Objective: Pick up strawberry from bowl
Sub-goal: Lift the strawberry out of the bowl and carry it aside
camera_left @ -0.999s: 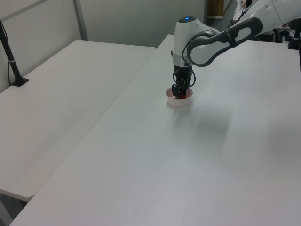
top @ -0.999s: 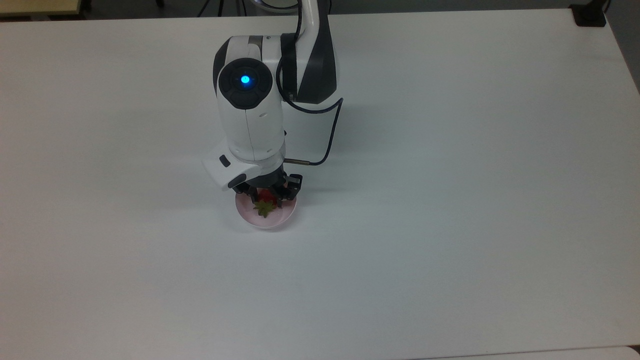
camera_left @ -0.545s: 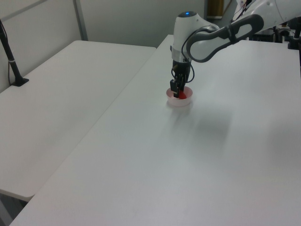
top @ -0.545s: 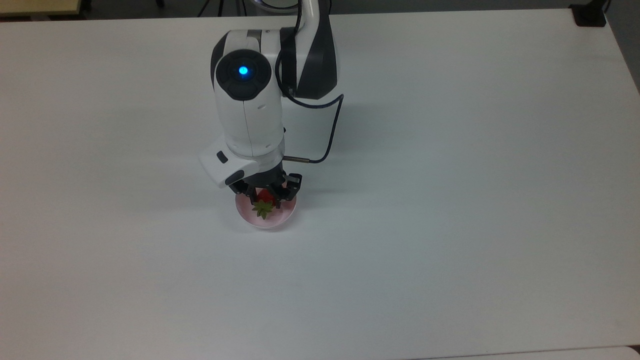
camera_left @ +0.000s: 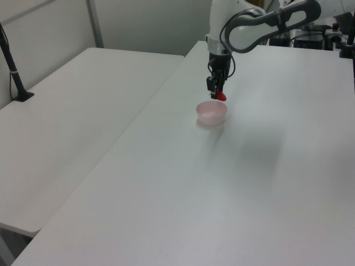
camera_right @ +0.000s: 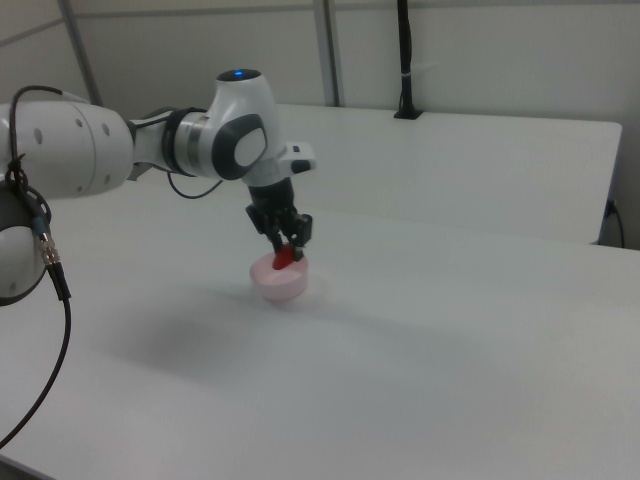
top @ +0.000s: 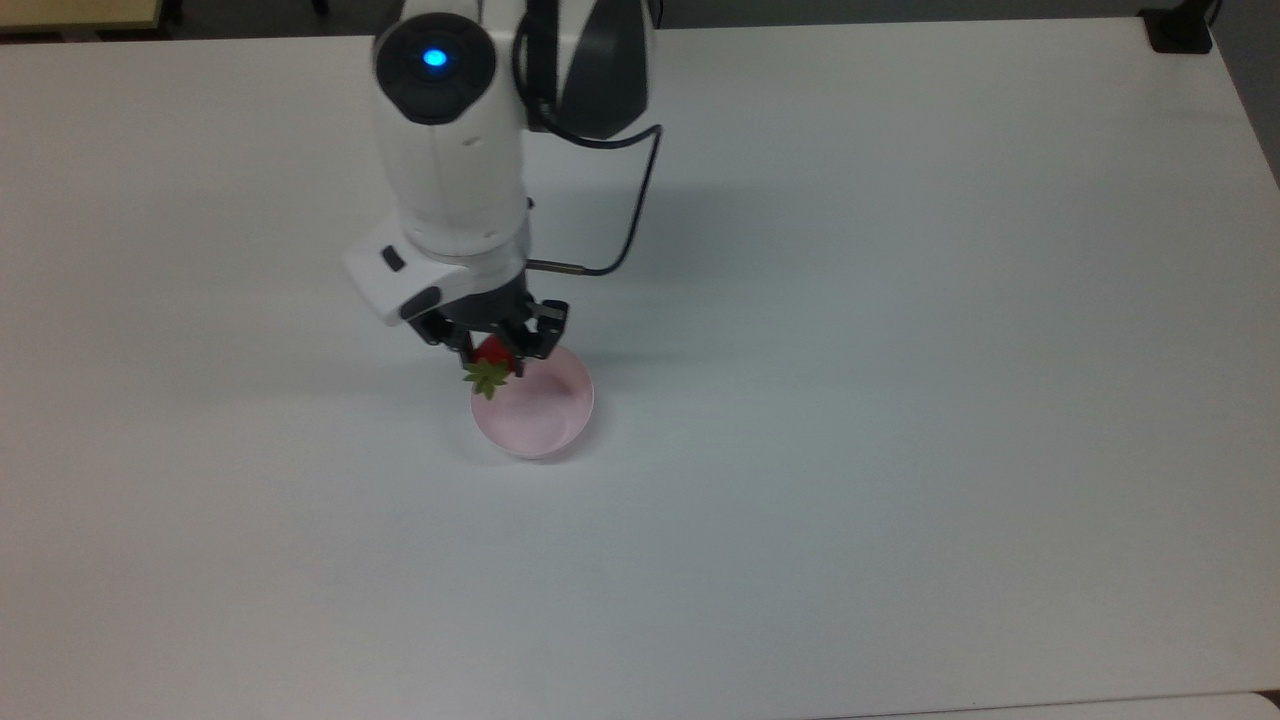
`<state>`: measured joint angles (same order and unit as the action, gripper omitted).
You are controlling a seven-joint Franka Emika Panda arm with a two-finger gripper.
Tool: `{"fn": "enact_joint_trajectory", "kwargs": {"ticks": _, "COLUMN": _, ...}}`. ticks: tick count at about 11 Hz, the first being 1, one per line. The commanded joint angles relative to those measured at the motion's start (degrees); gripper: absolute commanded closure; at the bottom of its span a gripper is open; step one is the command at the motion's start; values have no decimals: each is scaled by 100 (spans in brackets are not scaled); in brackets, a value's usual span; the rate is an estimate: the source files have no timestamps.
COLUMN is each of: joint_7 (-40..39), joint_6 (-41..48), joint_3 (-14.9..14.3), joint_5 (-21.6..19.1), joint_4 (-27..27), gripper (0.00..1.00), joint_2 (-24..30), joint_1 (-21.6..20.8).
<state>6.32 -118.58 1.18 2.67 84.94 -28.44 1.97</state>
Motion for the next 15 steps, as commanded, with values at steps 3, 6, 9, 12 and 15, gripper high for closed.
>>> {"fn": "enact_joint_trajectory", "kwargs": {"ticks": 3, "joint_7": -1307, "joint_6": -94, "joint_3": -30, "joint_5": 506, "joint_4": 67, "gripper": 53, "joint_2": -231, "joint_1": 821}}
{"fn": "enact_joint_trajectory", "kwargs": {"ticks": 6, "joint_7": -1291, "joint_6": -886, "joint_3": -30, "joint_5": 753, "joint_4": 137, "gripper": 53, "joint_2": -521, "joint_1": 1076}}
{"fn": "enact_joint_trajectory", "kwargs": {"ticks": 9, "joint_7": -1256, "joint_6": -1114, "joint_3": -39, "joint_5": 876, "joint_4": 189, "gripper": 38, "joint_2": -531, "joint_1": 1217}}
{"fn": "enact_joint_trajectory", "kwargs": {"ticks": 12, "joint_7": -1247, "joint_6": -1019, "joint_3": -39, "joint_5": 876, "joint_4": 234, "gripper": 0, "joint_2": -243, "joint_1": 1236}}
{"fn": "enact_joint_trajectory", "kwargs": {"ticks": 15, "joint_7": -994, "joint_6": 270, "joint_3": 40, "joint_5": 771, "joint_4": 225, "gripper": 0, "joint_2": 547, "joint_1": 1009}}
